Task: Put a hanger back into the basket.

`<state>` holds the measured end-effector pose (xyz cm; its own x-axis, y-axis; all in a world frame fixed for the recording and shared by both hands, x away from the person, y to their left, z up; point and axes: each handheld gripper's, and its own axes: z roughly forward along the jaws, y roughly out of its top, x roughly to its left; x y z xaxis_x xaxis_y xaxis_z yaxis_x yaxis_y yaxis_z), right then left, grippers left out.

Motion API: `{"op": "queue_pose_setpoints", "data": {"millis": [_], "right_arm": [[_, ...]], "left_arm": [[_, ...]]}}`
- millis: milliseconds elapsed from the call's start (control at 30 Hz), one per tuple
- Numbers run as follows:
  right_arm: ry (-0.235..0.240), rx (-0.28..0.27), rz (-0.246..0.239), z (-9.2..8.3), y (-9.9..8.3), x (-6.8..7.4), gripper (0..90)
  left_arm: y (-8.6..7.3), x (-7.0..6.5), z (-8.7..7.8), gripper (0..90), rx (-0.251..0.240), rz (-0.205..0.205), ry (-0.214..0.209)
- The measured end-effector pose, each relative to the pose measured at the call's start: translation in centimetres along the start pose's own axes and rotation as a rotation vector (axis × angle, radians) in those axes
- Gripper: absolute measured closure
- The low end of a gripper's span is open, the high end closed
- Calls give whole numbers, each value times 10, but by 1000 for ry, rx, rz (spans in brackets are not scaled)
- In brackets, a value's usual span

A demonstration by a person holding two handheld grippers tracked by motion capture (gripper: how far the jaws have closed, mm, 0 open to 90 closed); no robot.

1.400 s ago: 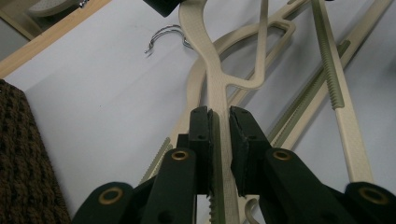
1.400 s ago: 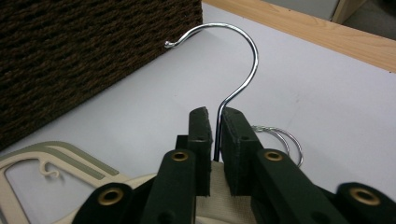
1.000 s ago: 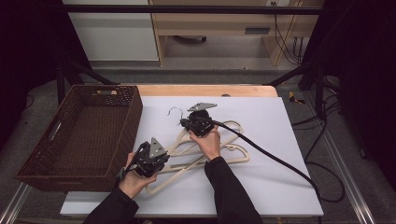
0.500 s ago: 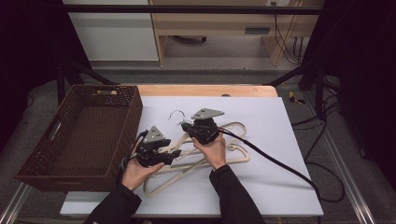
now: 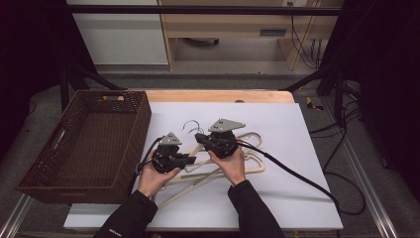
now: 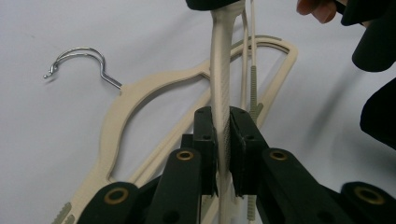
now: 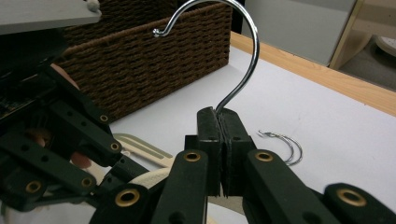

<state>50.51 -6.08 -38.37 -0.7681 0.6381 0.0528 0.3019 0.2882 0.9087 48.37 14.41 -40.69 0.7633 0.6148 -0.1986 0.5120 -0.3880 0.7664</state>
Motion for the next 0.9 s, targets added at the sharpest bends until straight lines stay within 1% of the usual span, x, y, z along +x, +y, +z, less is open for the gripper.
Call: {"op": "queue_pose_setpoints", "data": {"millis": [67,100,133,167,200,267,300,333,367,467,600,700,733,800,900], "right_arm": [[0,-1,-11,-6,1,3,883],[2,-3,-18,-10,2,5,873],[9,-8,-22,-15,2,6,850],[8,-12,-27,-20,3,8,826],[10,-17,-30,-26,4,10,797],[20,-28,-39,-38,5,14,740],[14,-33,-47,-45,5,16,711],[5,-37,-57,-52,5,18,677],[8,-42,-61,-59,5,19,646],[-2,-68,-50,-81,0,19,540],[-34,-104,-26,-108,-12,13,387],[-57,-110,-3,-124,-23,6,282],[-69,-111,12,-129,-27,3,254],[-86,-105,26,-136,-36,-3,228],[-109,-102,64,-146,-48,-12,199]], "left_arm": [[-1,-3,-4,848,-16,-4,-11],[-2,-5,-6,856,-24,-11,-34],[-2,-8,-9,863,-32,-3,-33],[-2,-12,-11,864,-34,8,-18],[-3,-14,-13,864,-38,18,-13],[-3,-19,-18,865,-40,27,-17],[-4,-22,-20,865,-44,25,-27],[-4,-24,-23,866,-53,33,-32],[-4,-26,-26,865,-59,41,-34],[-1,-31,-37,865,-82,61,-33],[4,-34,-55,866,-111,78,-30],[9,-34,-68,865,-114,100,-10],[11,-34,-72,865,-116,100,-1],[16,-33,-81,865,-122,111,13],[24,-32,-96,865,-130,123,17]]}}
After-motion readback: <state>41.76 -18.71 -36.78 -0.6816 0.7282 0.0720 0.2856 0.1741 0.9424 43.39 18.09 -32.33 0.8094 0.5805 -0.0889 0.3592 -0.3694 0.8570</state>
